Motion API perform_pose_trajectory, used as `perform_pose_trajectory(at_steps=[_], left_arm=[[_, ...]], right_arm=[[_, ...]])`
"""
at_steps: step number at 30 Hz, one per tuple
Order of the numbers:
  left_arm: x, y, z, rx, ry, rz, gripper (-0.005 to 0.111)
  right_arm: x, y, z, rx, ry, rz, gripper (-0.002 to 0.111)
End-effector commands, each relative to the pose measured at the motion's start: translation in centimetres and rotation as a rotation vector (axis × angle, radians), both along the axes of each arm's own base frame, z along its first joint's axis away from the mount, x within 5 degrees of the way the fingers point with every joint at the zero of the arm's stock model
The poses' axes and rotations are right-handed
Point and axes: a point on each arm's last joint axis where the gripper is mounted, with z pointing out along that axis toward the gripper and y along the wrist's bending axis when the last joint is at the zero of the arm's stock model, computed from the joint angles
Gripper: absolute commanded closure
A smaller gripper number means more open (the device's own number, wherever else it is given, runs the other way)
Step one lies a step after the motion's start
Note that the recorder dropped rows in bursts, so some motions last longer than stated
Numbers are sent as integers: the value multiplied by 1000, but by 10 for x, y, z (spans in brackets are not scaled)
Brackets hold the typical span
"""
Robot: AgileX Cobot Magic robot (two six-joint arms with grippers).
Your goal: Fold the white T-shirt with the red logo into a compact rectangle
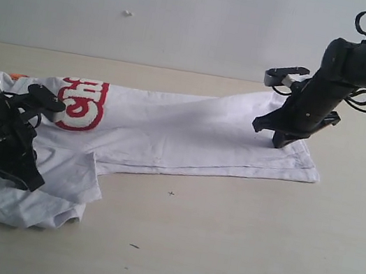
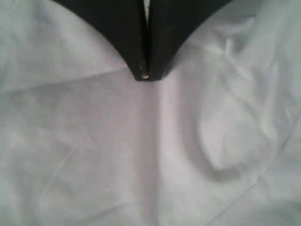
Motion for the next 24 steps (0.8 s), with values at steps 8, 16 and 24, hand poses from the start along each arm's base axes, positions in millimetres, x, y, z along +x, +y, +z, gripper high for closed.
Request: perform_pose_trajectory(at_steps=[8,16,24], left_arm=[[-66,14,-31,130,495,-73,107],[-90,-13,-19,188,598,-221,107],[-59,-7,9,130,191,-85,107]], right_arm=[[-53,-2,-25,-17,118,-2,108],[-54,-1,-6,-1,95,-11,108],[-53,3,5,43,77,-17,108]])
